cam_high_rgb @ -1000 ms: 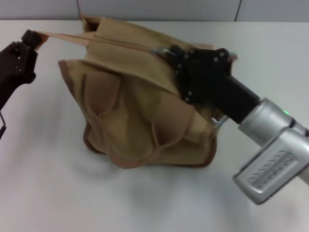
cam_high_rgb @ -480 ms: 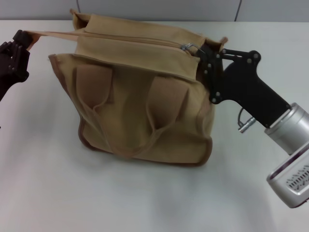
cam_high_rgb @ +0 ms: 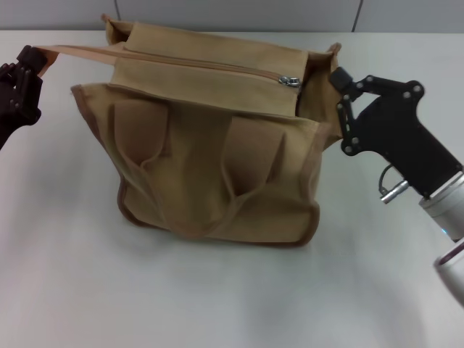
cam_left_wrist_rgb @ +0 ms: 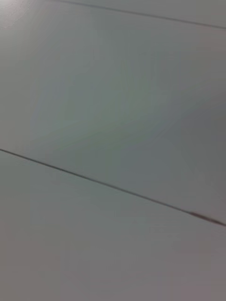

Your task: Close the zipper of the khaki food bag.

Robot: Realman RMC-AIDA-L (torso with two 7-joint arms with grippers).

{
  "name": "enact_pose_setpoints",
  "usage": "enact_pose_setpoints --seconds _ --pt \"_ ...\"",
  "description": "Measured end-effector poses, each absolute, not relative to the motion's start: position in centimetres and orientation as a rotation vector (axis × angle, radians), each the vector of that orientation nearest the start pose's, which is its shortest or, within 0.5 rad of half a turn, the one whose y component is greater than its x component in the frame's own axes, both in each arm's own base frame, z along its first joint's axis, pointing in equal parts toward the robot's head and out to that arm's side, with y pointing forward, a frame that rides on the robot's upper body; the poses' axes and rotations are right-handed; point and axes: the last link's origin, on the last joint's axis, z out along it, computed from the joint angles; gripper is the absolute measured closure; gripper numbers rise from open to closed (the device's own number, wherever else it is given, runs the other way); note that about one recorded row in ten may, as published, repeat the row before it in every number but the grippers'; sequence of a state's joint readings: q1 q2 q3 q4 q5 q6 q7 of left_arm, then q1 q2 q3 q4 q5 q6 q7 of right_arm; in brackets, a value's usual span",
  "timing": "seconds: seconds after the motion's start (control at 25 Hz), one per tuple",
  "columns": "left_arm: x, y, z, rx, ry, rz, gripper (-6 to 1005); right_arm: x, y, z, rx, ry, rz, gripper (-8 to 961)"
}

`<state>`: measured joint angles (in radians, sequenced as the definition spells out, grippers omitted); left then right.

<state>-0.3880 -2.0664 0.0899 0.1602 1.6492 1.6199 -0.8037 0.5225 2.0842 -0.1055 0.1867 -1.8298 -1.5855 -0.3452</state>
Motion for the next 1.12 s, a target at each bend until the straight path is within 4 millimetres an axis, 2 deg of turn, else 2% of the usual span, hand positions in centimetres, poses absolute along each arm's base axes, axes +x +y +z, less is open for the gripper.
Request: enact_pose_setpoints --seconds 0.32,0.4,0.48,0.64,0.76,0.84,0.88,1.04,1.12 --pt "-31.3 27.7 3.4 -1.840 -0.503 -1.258 913 25.1 29.0 -4.9 -1.962 -0.099 0.941 915" --pt "-31.3 27.7 3.4 -1.840 -0.503 -1.258 849 25.3 29.1 -4.7 -1.982 -0.023 0.988 868" --pt "-30.5 26.9 4.1 -1.892 -0.432 -1.314 786 25.5 29.3 -4.2 -1.999 0.064 1.049 820" --pt "-30.2 26.4 4.5 -1.922 -0.398 -1.350 663 25.7 29.4 -2.6 -2.022 0.182 1.191 725" --pt "-29.5 25.4 4.4 -2.087 -0.317 -1.332 575 25.4 29.1 -1.6 -2.070 0.214 1.292 588" --pt "-29.4 25.2 4.1 -2.139 -0.301 -1.317 516 25.2 28.7 -1.0 -2.121 0.221 1.349 496" --pt "-29.2 24.6 3.4 -2.241 -0.282 -1.292 313 25.2 28.6 -0.7 -2.150 0.223 1.371 458" --pt "-29.2 24.0 2.8 -2.307 -0.285 -1.276 252 24.8 28.0 -0.2 -2.361 0.257 1.402 304" --pt "-29.6 23.0 2.4 -2.358 -0.298 -1.249 221 24.7 27.5 -0.3 -2.451 0.258 1.401 249"
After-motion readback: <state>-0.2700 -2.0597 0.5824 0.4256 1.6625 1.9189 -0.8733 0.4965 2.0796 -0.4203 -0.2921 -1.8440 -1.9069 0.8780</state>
